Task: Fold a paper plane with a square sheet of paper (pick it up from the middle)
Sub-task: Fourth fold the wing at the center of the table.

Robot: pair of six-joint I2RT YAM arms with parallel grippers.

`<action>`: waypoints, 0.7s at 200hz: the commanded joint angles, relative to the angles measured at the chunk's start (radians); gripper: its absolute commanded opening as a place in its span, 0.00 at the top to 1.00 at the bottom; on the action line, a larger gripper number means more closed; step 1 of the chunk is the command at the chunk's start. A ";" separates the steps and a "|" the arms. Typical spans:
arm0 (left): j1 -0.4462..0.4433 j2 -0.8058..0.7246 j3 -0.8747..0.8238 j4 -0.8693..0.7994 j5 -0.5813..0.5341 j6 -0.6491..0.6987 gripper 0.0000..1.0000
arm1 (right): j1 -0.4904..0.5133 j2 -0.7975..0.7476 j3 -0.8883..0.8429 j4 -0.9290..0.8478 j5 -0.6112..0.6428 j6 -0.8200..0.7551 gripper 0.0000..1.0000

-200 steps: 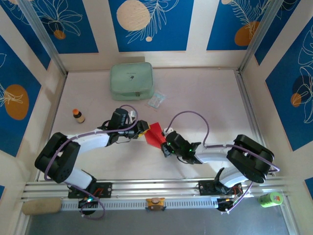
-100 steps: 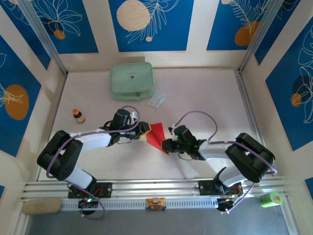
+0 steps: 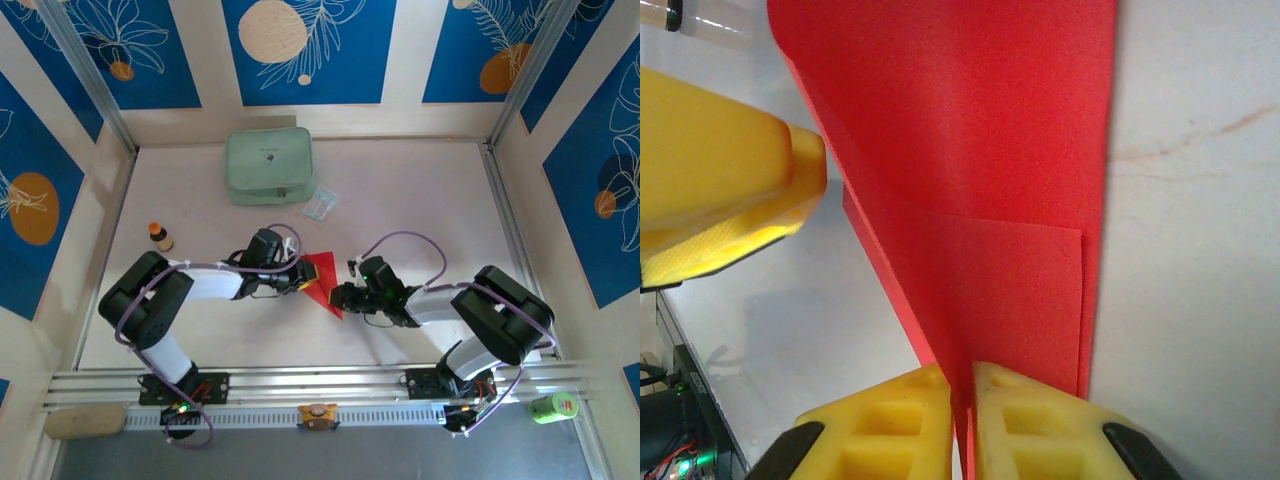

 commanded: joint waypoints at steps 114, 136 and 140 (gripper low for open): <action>-0.022 0.103 -0.050 0.041 -0.032 -0.040 0.93 | -0.043 -0.062 -0.084 0.077 -0.057 0.109 0.87; -0.025 0.101 -0.055 0.048 -0.037 -0.044 0.94 | -0.047 -0.067 -0.091 0.086 -0.069 0.122 0.87; -0.026 0.102 -0.054 0.049 -0.036 -0.046 0.94 | -0.049 -0.065 -0.092 0.089 -0.071 0.123 0.87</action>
